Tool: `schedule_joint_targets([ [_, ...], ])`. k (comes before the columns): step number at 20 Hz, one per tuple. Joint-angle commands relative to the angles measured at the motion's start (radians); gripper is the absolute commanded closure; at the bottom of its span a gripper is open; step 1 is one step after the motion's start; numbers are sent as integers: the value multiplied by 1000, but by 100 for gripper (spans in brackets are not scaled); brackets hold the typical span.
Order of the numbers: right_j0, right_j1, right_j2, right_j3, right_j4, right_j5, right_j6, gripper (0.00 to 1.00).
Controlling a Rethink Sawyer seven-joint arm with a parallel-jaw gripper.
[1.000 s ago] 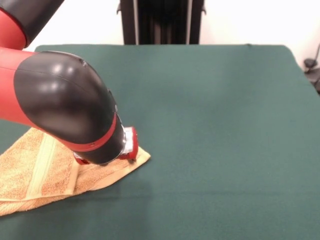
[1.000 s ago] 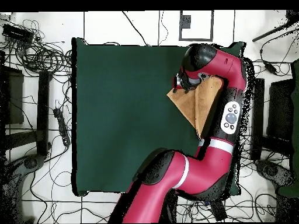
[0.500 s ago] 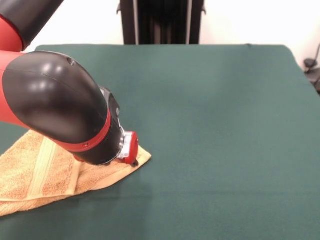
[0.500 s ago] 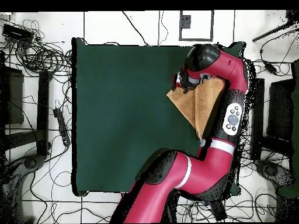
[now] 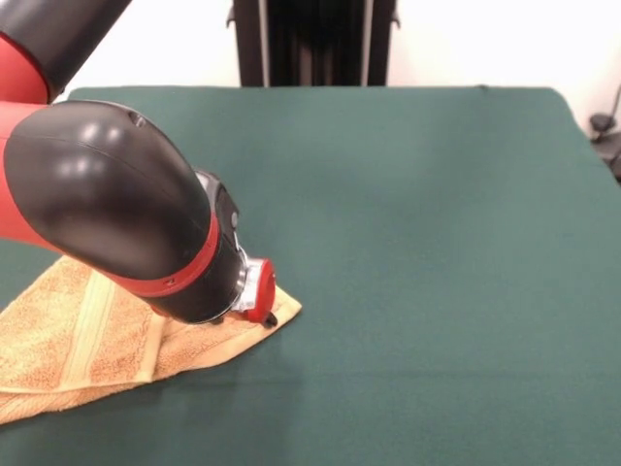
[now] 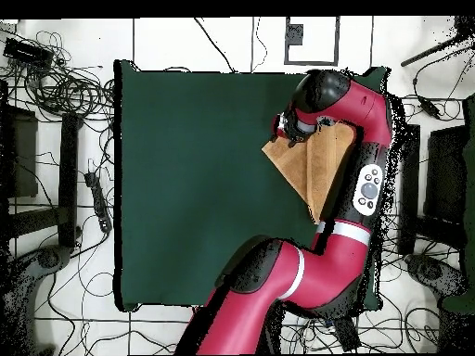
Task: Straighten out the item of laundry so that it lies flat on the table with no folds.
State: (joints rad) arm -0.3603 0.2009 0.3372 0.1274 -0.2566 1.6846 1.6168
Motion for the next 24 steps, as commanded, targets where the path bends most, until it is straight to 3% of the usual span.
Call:
schedule_joint_targets([
  [1,56,103,213,142,44,-78,325,0],
  [24,80,69,274,110,-92,-79,611,0],
])
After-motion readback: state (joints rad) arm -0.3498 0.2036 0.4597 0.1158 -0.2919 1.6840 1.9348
